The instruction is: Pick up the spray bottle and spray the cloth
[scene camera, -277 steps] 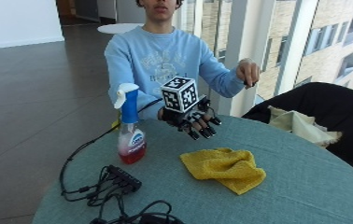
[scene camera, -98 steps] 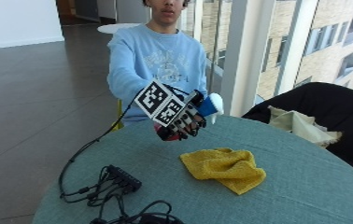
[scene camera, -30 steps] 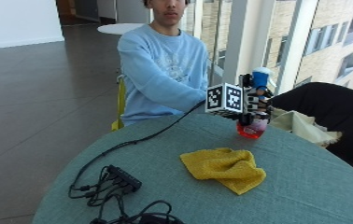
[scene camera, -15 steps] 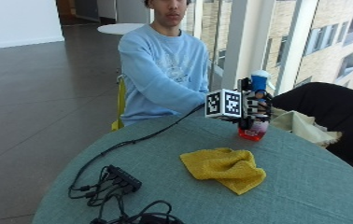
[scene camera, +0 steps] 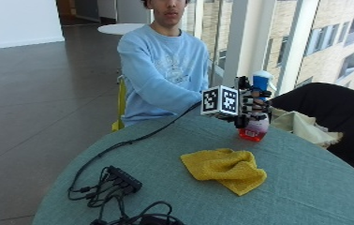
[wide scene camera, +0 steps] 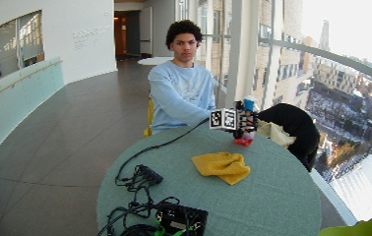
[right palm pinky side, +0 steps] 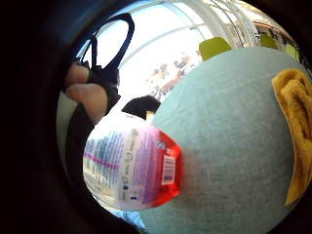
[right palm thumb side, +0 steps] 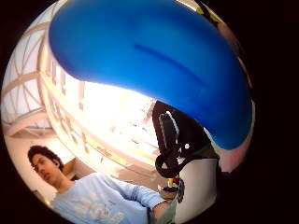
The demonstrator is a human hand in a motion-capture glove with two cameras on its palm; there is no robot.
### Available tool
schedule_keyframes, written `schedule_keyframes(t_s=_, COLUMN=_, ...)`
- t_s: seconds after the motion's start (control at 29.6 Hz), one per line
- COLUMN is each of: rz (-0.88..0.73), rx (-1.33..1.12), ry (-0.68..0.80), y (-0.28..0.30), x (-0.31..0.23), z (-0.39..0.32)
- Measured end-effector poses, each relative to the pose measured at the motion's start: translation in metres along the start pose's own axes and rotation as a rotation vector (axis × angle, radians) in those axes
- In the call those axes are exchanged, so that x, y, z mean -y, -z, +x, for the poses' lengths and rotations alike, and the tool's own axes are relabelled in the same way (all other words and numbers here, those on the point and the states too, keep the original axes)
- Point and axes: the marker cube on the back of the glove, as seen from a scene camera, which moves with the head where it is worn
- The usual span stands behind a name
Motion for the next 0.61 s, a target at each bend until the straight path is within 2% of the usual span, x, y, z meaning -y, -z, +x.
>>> schedule_keyframes(t_s=0.24, rz=-0.062, rx=-0.164, ry=0.019, y=0.082, x=-0.021, z=-0.006)
schedule_keyframes(t_s=0.61, rz=-0.137, rx=-0.334, ry=-0.078, y=0.205, x=-0.110, z=-0.013)
